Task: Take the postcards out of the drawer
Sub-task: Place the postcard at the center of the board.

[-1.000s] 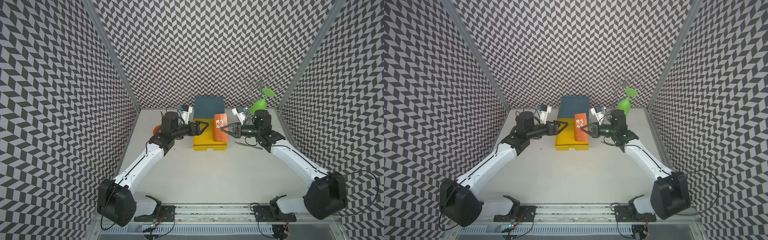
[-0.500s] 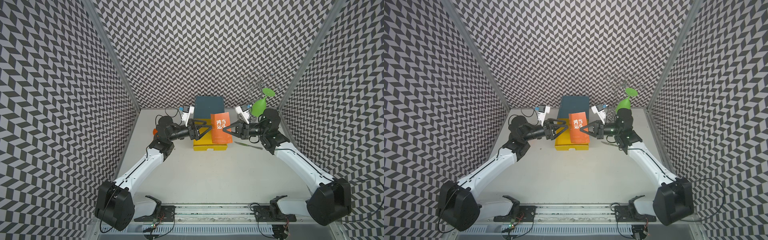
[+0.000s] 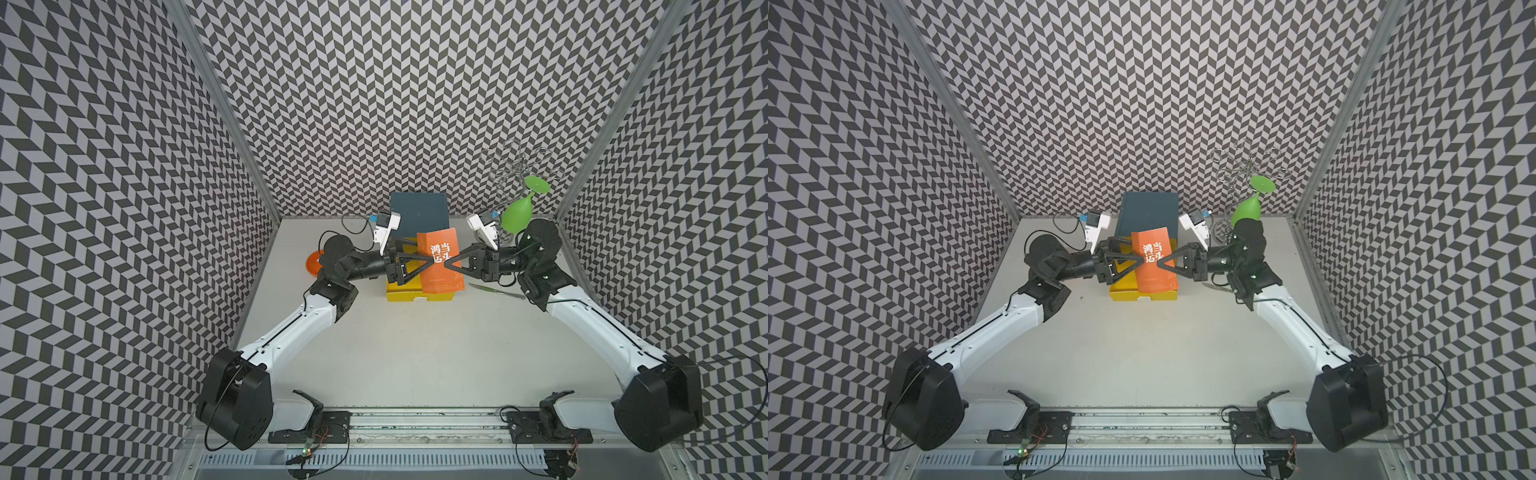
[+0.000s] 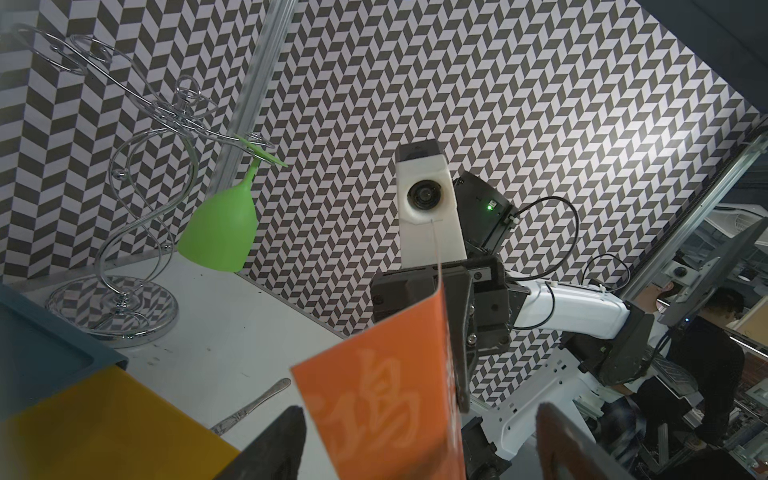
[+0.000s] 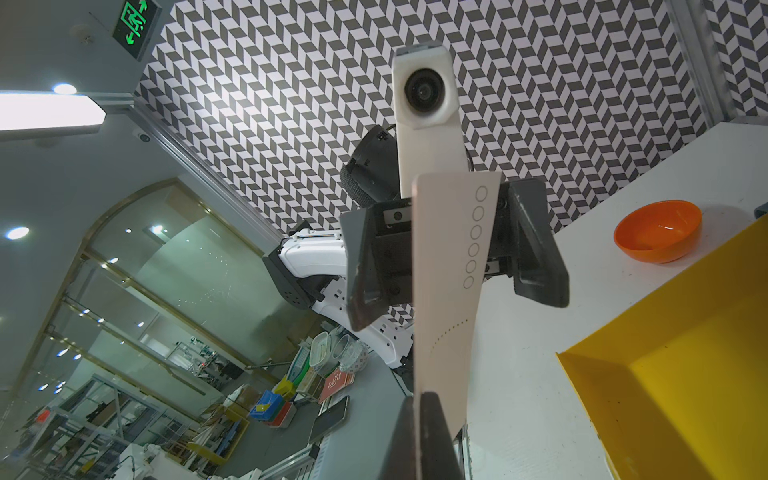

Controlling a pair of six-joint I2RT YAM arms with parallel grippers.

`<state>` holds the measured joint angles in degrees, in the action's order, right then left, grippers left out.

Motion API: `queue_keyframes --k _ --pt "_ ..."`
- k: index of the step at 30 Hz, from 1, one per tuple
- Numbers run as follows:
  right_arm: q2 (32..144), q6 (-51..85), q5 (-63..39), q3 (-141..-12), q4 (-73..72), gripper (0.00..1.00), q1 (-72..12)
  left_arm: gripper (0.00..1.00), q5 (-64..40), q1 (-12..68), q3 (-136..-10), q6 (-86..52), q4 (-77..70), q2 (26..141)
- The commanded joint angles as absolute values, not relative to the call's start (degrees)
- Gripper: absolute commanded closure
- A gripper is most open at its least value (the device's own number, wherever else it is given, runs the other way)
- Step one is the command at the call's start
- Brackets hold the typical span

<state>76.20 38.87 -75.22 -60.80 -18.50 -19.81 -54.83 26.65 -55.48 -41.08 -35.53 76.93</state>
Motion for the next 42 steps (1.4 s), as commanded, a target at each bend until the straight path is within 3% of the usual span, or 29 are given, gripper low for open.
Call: queue_keyframes --k 1,3,6,13,19,27,36,42 --pt "76.1 37.3 -73.3 -60.9 -18.5 1.00 -20.2 0.19 -53.1 26.7 -56.1 -40.3 -37.0 76.4" --pt "76.3 36.1 -71.0 -60.7 -15.9 1.00 -20.3 0.28 -50.8 26.5 -56.7 -40.3 -34.5 76.4" --pt "76.8 35.8 -67.8 -60.0 -13.7 1.00 -20.5 0.50 -48.1 26.2 -56.8 -40.6 -33.2 75.9" --pt "76.1 34.6 -58.8 -59.7 -9.5 1.00 -21.1 0.75 -43.7 26.4 -57.7 -39.0 -27.9 75.0" --pt "74.9 31.2 -47.9 -62.3 -2.2 1.00 -23.8 0.85 -37.9 27.3 -60.7 -34.7 -19.0 74.4" --pt "73.4 29.4 -32.7 -65.1 2.2 1.00 -30.3 0.91 -18.0 33.7 -68.8 -27.3 0.3 74.5" --pt "72.1 28.7 -26.5 -66.2 3.7 1.00 -32.6 0.96 -3.6 35.8 -72.2 -25.3 12.1 75.7" --pt "69.7 28.7 -23.9 -64.5 1.5 1.00 -32.7 0.99 -1.3 35.8 -72.2 -24.3 13.3 75.3"
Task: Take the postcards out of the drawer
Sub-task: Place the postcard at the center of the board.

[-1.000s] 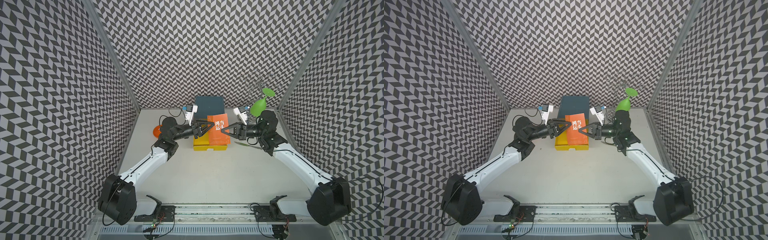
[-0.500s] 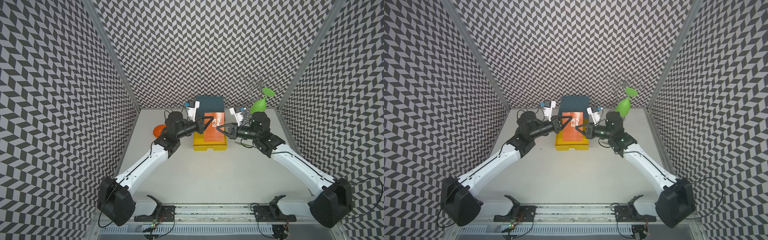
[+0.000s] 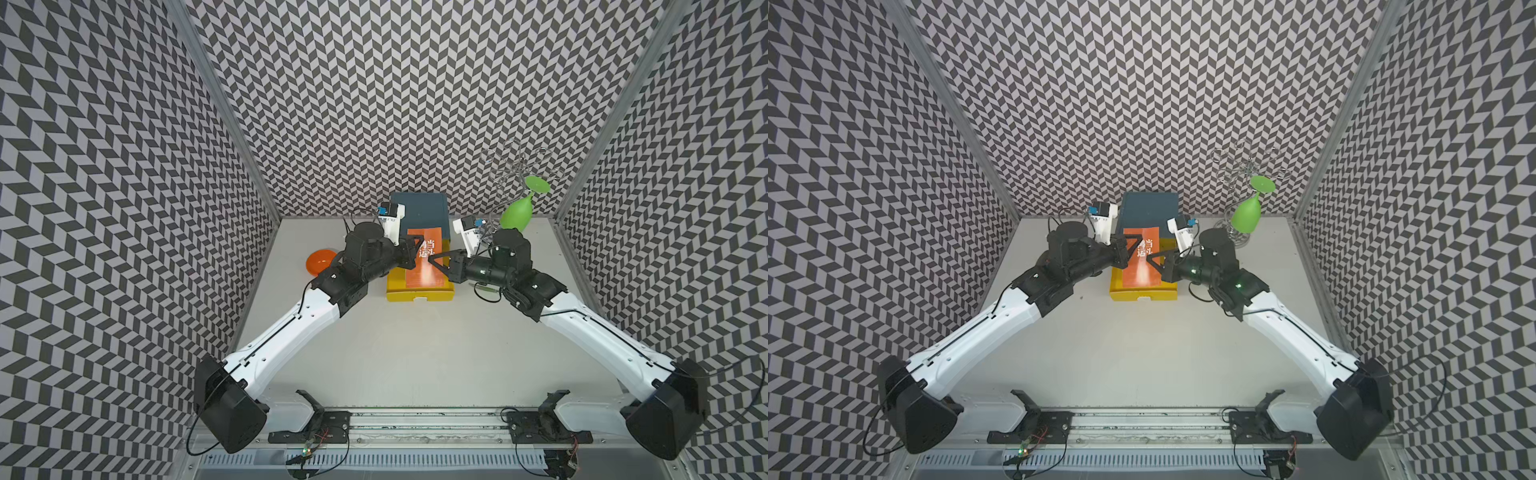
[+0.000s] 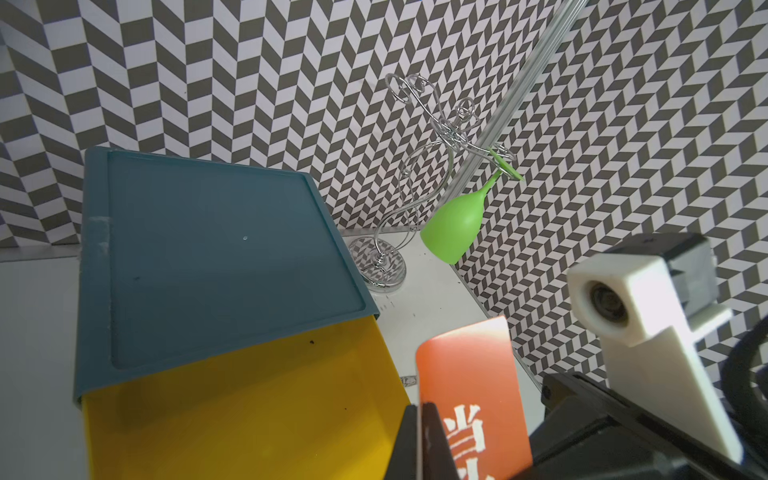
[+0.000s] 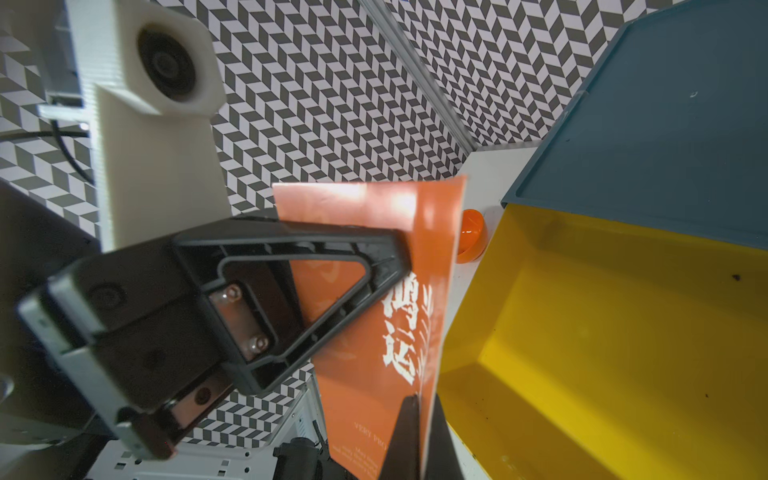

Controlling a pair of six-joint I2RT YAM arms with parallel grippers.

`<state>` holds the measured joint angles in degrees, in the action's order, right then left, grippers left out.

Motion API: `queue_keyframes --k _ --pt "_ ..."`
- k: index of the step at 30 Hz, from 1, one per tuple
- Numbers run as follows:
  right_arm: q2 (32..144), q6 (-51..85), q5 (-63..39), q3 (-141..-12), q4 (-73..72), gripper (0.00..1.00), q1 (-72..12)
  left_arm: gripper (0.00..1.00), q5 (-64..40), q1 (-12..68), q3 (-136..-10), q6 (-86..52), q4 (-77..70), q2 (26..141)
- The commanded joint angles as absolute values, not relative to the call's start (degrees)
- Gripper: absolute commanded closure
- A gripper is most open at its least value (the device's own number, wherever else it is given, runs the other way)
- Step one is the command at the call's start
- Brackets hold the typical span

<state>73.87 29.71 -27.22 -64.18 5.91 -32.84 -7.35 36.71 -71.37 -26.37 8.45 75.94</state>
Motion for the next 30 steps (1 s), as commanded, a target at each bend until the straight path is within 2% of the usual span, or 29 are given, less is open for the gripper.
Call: queue_keyframes --k 1,5,8,11,12,14,18,22,28,30 --pt "69.4 28.4 -23.5 -64.6 1.8 1.00 -32.7 0.99 -1.2 35.8 -72.2 -24.3 13.4 75.3" --pt "69.1 27.6 -22.7 -65.1 3.0 1.00 -32.7 0.93 -2.7 35.7 -71.2 -23.6 11.8 74.5" --pt "68.8 27.9 -23.3 -64.9 2.6 1.00 -32.7 0.85 -5.0 35.6 -69.5 -23.5 9.1 73.4" --pt "68.5 28.0 -23.0 -64.5 2.5 1.00 -32.6 0.73 -6.6 35.5 -68.3 -24.0 7.1 72.5" --pt "68.3 28.0 -22.8 -64.4 2.5 1.00 -32.6 0.72 -6.9 35.4 -68.0 -24.1 6.6 72.2" --pt "67.8 28.1 -22.6 -64.2 2.2 1.00 -32.6 0.74 -7.5 35.3 -67.5 -24.2 6.1 71.9" --pt "67.4 28.4 -23.2 -64.0 1.9 1.00 -32.7 0.87 -8.3 35.2 -67.5 -24.3 5.9 72.3" --pt "67.3 28.5 -24.2 -63.8 1.7 1.00 -32.6 0.93 -8.8 35.2 -67.9 -24.5 5.8 72.8" --pt "67.4 28.5 -24.1 -63.1 2.4 1.00 -33.4 0.95 -6.7 35.2 -69.6 -25.6 7.7 74.3" --pt "67.1 28.6 -23.6 -62.7 2.3 1.00 -33.7 0.90 -6.0 35.2 -70.3 -25.5 9.2 75.0"
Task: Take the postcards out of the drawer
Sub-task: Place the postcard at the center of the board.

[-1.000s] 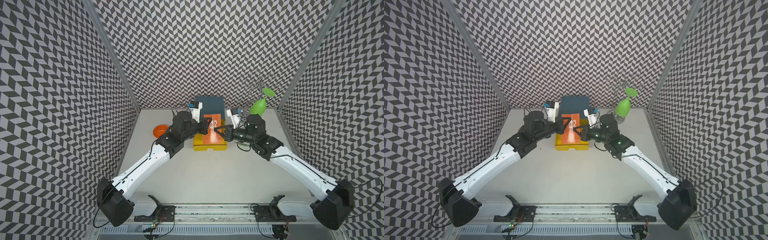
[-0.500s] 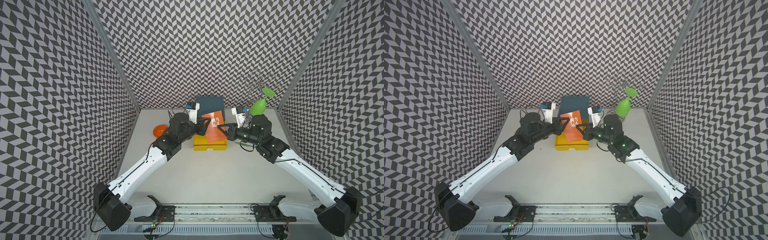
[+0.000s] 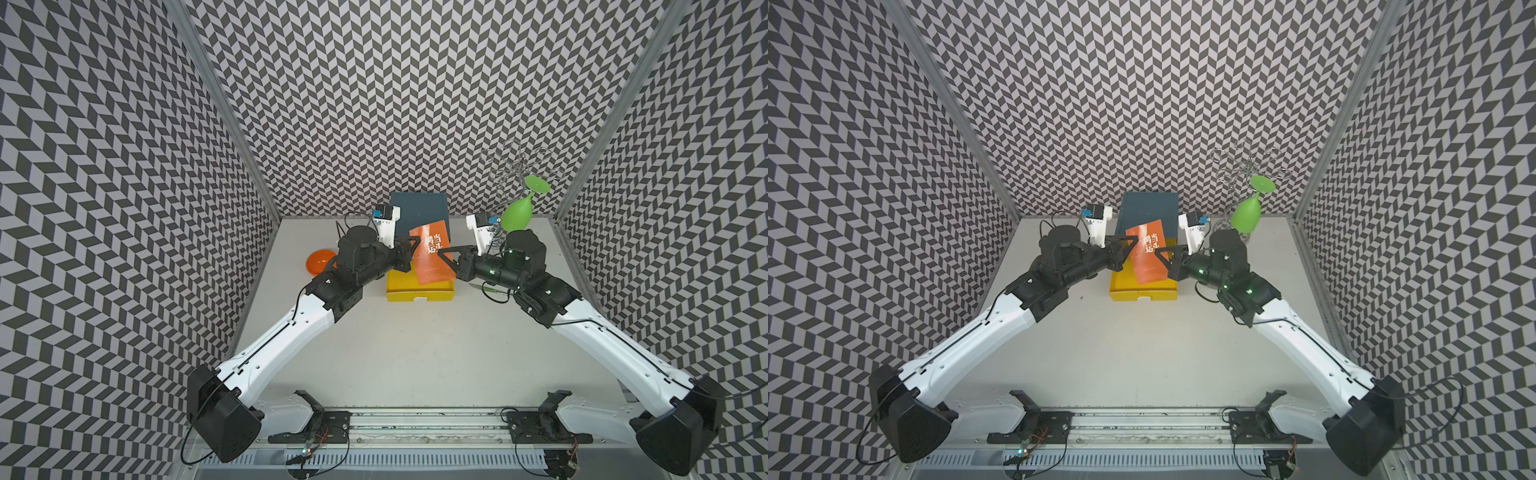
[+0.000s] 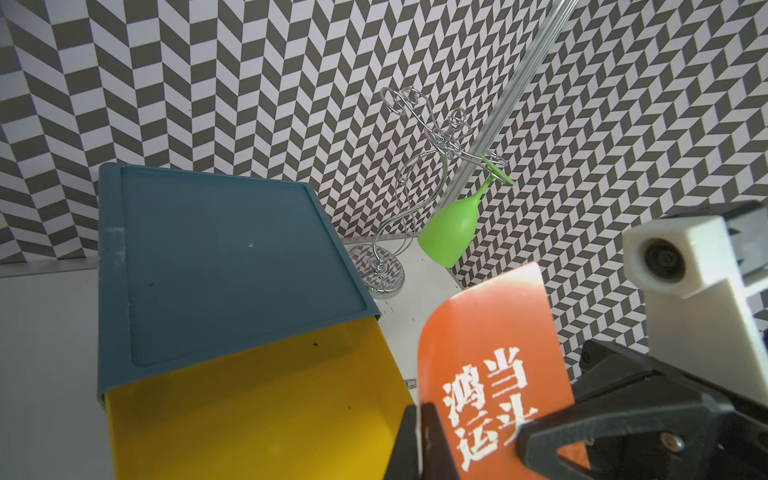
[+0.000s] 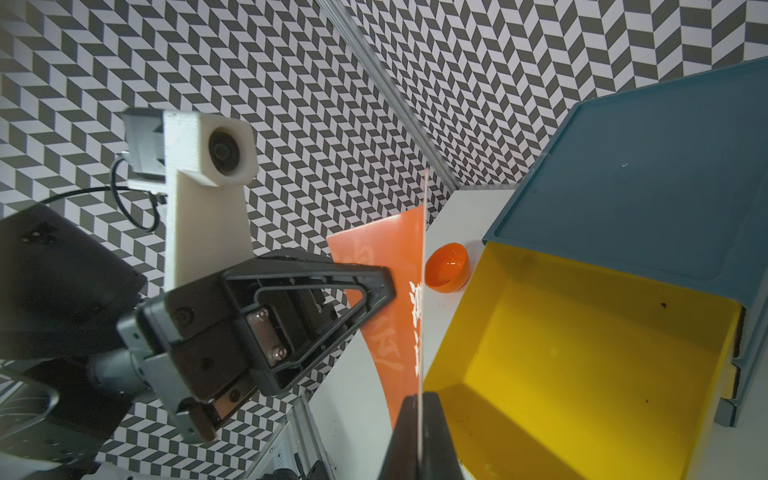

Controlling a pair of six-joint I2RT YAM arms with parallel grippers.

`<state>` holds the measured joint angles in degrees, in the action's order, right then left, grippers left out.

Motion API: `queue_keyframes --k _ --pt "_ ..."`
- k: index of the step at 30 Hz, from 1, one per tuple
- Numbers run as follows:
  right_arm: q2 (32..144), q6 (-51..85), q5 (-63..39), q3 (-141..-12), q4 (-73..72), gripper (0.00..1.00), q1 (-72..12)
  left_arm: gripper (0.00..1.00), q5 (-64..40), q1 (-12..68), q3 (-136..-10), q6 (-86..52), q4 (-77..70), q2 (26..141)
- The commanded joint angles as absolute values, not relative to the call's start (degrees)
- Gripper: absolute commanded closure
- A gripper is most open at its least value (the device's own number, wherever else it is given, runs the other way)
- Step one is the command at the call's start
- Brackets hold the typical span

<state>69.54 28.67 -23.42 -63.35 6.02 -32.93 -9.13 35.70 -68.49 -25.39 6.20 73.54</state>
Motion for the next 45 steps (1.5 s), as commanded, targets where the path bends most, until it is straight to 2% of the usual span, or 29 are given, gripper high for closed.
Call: queue_keyframes --k 1,2,6,9,15,21,29,34,36,38,41,43,45 --pt "67.0 28.7 -23.5 -62.5 2.2 1.00 -33.8 0.86 -5.9 35.0 -70.3 -25.5 9.5 75.0" --pt "66.9 28.8 -23.4 -62.2 2.0 1.00 -33.8 0.82 -6.2 34.5 -69.7 -26.0 9.3 74.6" --pt "66.0 30.4 -23.5 -60.9 -0.2 1.00 -33.7 0.51 -15.0 29.3 -63.6 -30.5 3.6 71.4" --pt "66.0 31.9 -24.8 -60.2 -2.4 1.00 -33.6 0.41 -20.9 26.6 -59.1 -32.3 -0.1 69.2" --pt "66.6 33.1 -26.5 -59.8 -4.1 1.00 -33.4 0.27 -31.5 24.6 -52.6 -35.2 -7.7 66.5" --pt "65.7 34.2 -27.1 -58.7 -5.0 1.00 -32.3 0.21 -37.1 23.9 -44.6 -39.5 -22.2 61.6" --pt "65.5 36.8 -31.4 -56.7 -9.5 1.00 -32.0 0.16 -41.2 23.9 -44.0 -42.4 -27.8 65.0" --pt "65.4 38.2 -32.8 -55.9 -11.6 1.00 -31.9 0.19 -43.5 24.0 -44.4 -45.3 -32.8 68.6" --pt "65.4 38.8 -33.0 -55.6 -12.5 1.00 -31.9 0.27 -44.3 24.1 -45.1 -45.7 -33.2 69.8" --pt "65.6 39.1 -33.3 -55.5 -12.7 1.00 -31.9 0.44 -44.4 24.1 -45.7 -45.9 -33.6 70.6" --pt "66.0 39.2 -33.9 -55.0 -12.7 1.00 -31.9 0.64 -44.1 24.1 -45.8 -47.0 -36.2 71.4" --pt "66.0 39.6 -34.0 -54.3 -13.4 1.00 -31.9 0.69 -44.1 24.2 -46.0 -47.1 -36.4 71.8" --pt "66.1 39.9 -33.9 -53.7 -13.7 1.00 -31.9 0.65 -44.7 24.3 -46.4 -47.1 -36.7 72.1"
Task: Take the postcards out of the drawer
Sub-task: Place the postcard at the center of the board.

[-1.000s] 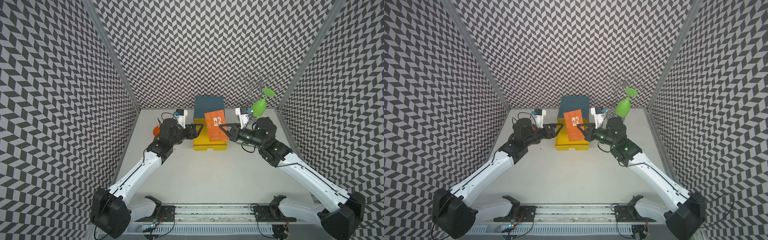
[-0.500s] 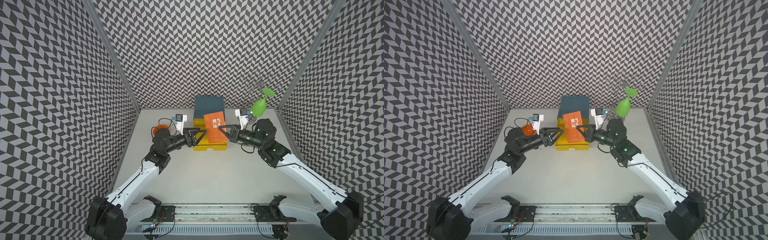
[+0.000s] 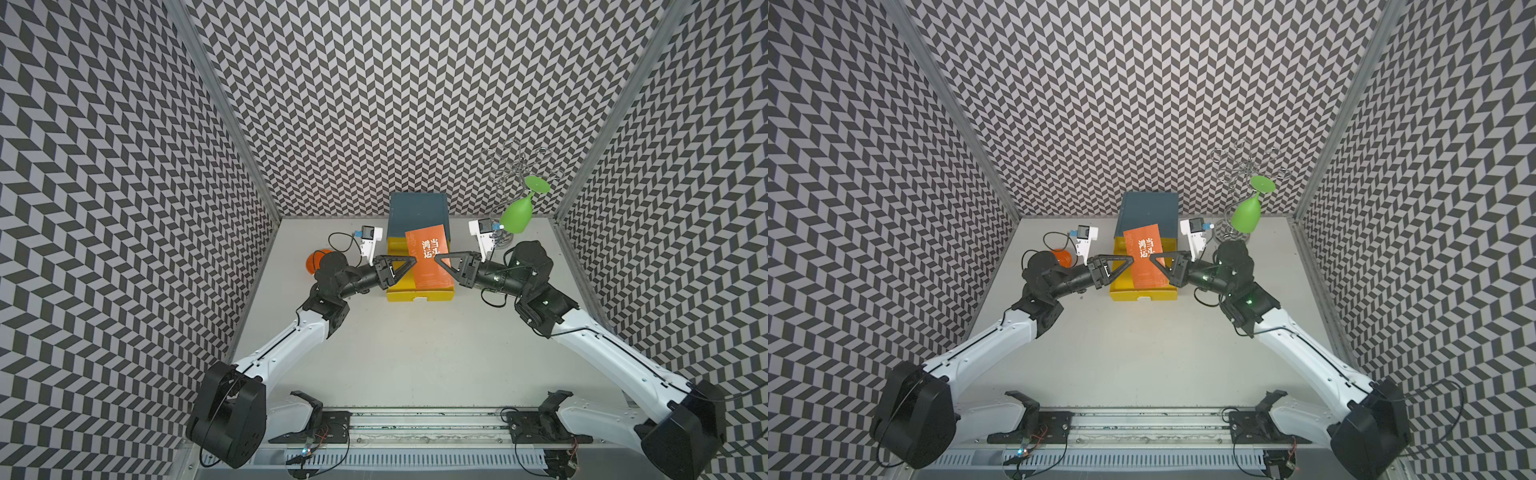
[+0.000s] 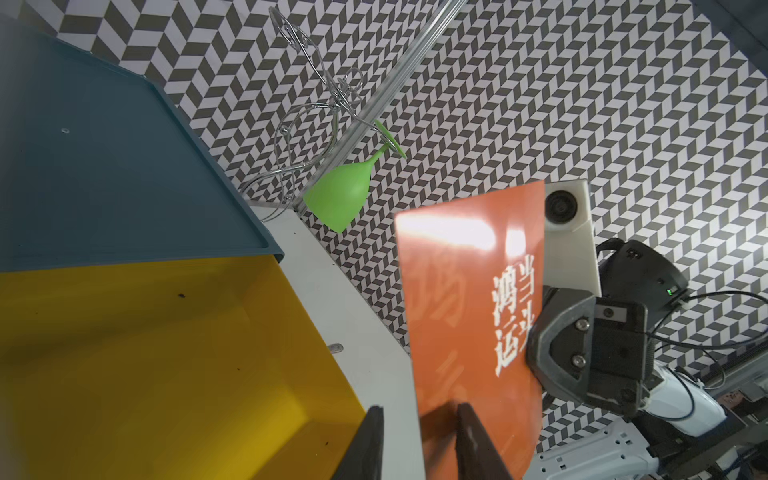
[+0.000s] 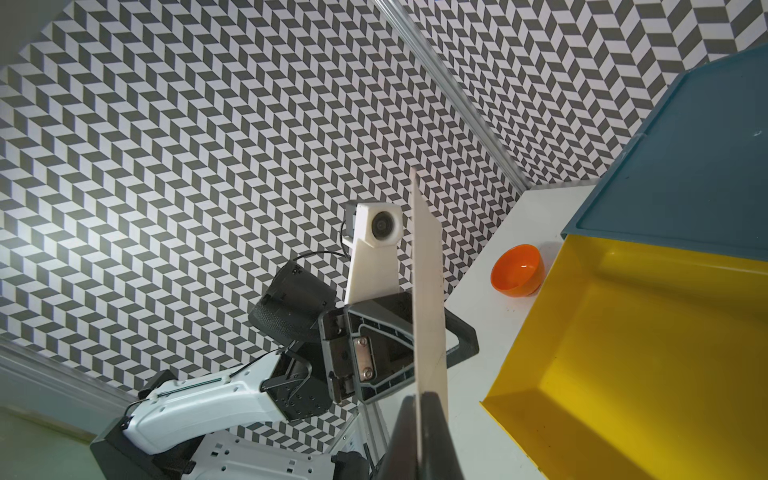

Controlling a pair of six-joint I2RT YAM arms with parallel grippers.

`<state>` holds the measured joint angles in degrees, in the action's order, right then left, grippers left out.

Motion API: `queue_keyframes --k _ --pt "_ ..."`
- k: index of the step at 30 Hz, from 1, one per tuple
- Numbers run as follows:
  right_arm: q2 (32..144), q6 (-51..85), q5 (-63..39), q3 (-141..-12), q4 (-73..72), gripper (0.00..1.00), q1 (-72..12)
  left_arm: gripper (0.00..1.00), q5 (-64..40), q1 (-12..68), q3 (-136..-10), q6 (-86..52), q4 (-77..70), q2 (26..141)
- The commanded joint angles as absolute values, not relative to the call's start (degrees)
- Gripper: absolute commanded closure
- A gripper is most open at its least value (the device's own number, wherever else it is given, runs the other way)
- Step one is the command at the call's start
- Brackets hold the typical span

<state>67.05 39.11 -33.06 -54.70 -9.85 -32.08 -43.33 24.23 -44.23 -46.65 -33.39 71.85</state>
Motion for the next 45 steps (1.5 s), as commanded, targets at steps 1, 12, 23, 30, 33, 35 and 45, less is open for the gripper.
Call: queue_keyframes --k 1,12,23,30,33,35,45 --pt "66.2 39.9 -34.0 -53.6 -13.7 1.00 -31.9 0.58 -45.1 24.4 -46.5 -47.1 -36.7 72.1" --pt "66.9 37.2 -31.1 -53.9 -9.7 1.00 -32.3 0.83 -44.0 25.7 -48.2 -45.4 -32.3 72.9" --pt "68.3 33.3 -19.7 -56.2 -0.5 1.00 -35.2 1.00 -28.6 30.7 -54.5 -34.0 -11.3 68.6" --pt "70.5 31.5 -10.4 -57.9 3.7 1.00 -39.6 1.00 -23.7 32.3 -55.6 -31.9 -5.7 67.7" --pt "71.0 31.3 -10.3 -58.0 3.8 1.00 -40.4 1.00 -23.3 32.0 -57.3 -30.2 -2.4 68.3" --pt "70.8 31.3 -10.4 -58.1 3.7 0.92 -40.4 1.00 -23.5 30.8 -57.8 -29.8 -1.0 67.8" --pt "65.5 29.4 -15.8 -59.6 2.5 0.47 -33.5 1.00 -38.2 10.1 -55.6 -27.7 6.0 58.4"
